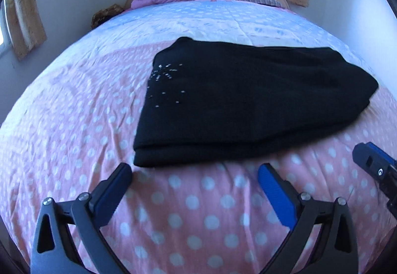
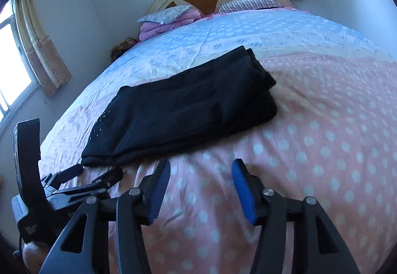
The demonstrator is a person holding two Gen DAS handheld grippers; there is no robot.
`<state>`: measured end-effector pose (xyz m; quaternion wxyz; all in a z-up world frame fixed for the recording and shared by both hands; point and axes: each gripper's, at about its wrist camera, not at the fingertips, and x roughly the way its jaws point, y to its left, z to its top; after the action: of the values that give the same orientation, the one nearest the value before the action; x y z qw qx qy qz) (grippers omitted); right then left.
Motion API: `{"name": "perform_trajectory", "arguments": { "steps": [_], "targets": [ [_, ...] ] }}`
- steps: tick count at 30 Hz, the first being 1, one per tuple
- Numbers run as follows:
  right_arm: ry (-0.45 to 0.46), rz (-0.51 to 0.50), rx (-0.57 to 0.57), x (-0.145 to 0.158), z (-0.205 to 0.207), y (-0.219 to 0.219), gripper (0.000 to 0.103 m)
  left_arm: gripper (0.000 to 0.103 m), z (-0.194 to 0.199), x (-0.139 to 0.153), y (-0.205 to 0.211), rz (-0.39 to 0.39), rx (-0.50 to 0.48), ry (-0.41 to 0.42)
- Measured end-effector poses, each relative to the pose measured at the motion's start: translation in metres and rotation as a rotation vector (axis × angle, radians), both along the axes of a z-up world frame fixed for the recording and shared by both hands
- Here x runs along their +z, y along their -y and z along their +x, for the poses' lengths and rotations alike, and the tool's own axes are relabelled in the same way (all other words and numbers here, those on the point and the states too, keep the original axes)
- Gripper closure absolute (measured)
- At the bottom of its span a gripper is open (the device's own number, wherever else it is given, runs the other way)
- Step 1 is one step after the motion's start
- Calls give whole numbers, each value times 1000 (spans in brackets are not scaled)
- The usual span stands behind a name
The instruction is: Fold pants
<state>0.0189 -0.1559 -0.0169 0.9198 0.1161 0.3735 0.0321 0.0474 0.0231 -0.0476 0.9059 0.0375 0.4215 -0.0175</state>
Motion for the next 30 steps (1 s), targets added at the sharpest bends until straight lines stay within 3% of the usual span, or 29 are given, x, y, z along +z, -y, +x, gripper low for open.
{"name": "perform_trajectory", "arguments": {
  "steps": [5,11,17,21,25,27,30],
  "targets": [
    [-2,14,-23,7,-13,2,48,0,0,-1,-5,-25,11,-8],
    [75,60,-87,15,-20,23,48,0,0,-1,-3,-18,9,-7],
    [101,40,-61,33,19,36,48,0,8,-2,-4,-23,5,-20],
    [-23,-14,-57,17,69,41,48,0,15,-1,-6,-29,4,-30],
    [-39,-90,-34,10,77,29,48,0,18,7,-17,-28,11,-42],
    [-38,-143,-17,13,74,23,49,0,17,17,-36,-73,5,-52],
    [49,-107,-19,27,63,32,49,0,12,40,-67,-187,2,13]
  ]
}}
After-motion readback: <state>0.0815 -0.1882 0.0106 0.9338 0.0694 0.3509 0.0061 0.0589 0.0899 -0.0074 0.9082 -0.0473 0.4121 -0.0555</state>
